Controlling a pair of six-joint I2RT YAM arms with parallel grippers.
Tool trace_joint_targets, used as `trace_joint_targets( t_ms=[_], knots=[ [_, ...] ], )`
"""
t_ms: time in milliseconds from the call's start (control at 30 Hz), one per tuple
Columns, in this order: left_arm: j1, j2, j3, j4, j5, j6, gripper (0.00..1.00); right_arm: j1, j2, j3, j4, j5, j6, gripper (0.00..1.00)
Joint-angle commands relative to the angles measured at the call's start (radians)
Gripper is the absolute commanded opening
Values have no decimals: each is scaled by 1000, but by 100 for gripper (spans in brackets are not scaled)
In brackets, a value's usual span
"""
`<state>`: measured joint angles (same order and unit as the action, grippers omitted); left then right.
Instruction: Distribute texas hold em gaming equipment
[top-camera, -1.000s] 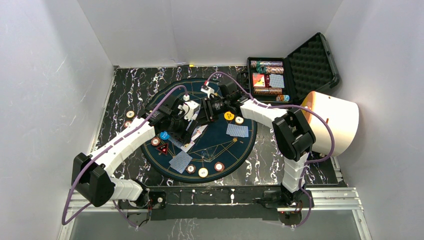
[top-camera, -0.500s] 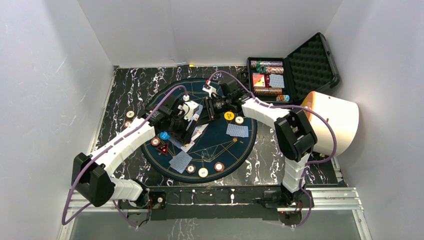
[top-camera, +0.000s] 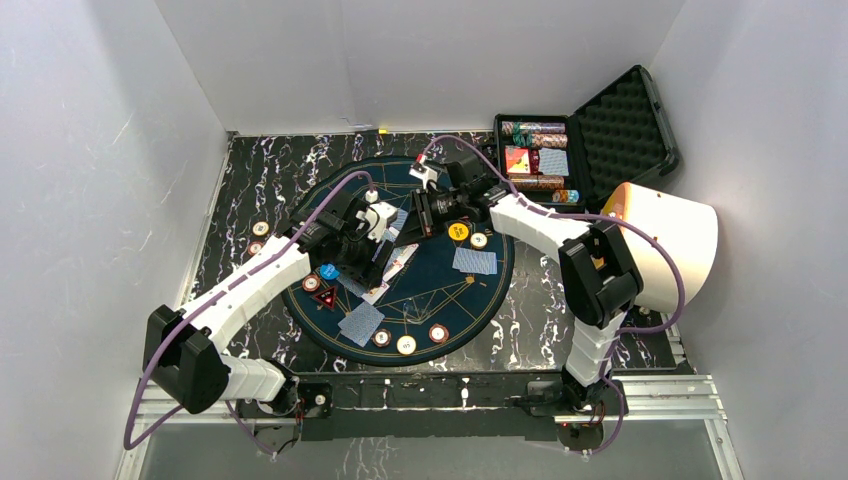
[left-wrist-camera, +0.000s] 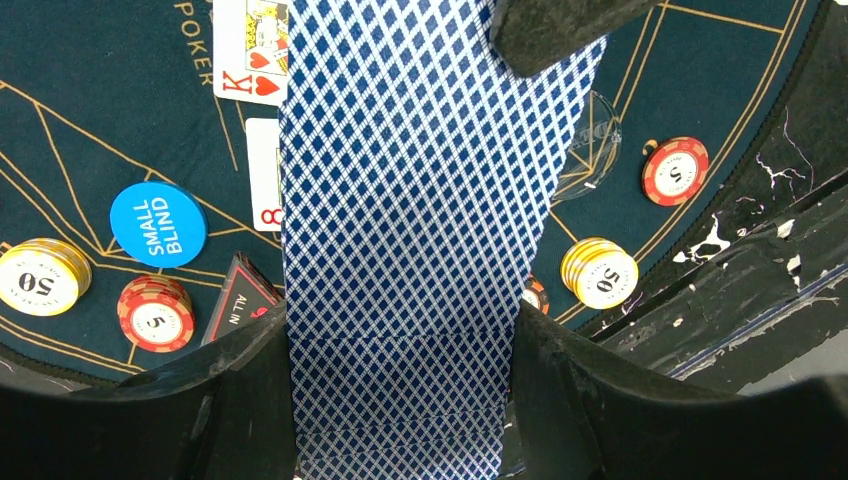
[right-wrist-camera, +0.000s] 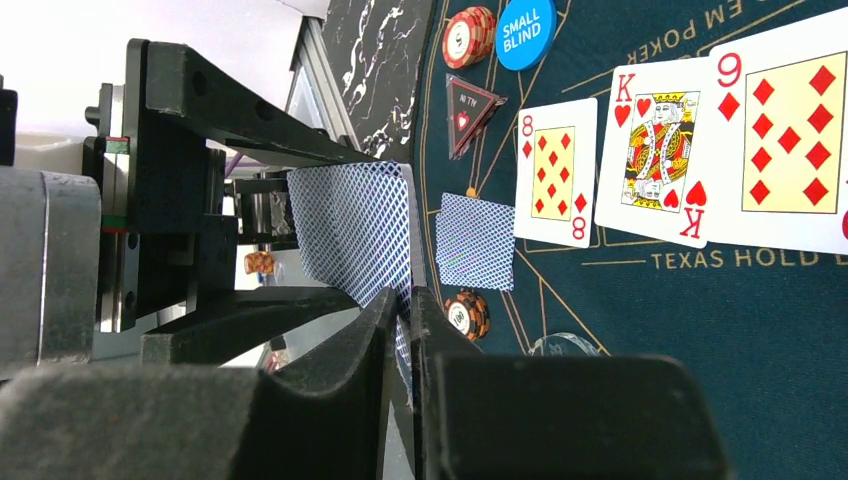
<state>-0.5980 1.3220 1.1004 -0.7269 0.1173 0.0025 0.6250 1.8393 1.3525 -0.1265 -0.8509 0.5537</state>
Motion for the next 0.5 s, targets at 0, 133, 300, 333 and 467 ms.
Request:
trace_joint_targets(
  t_ms=[0,133,300,333,467],
  knots=[
    [-5,-22,-2,14,-12,-14,0,-11,-58,41,-1,-11,2,17],
    [-5,-27,-11,20,-21,-20,0,-25,-74,21,15,-24,28,11],
    [-5,-37,-24,37,-34,-38,0,-57,-92,-26,98,-71,105,0],
    [-5,-38,-26,40,-38,-41,0,-64,-92,-36,115,-78,122,0],
    [-3,-46,-36,57,-50,-59,0,-85,-133,-64,154,-99,160,0]
  ],
)
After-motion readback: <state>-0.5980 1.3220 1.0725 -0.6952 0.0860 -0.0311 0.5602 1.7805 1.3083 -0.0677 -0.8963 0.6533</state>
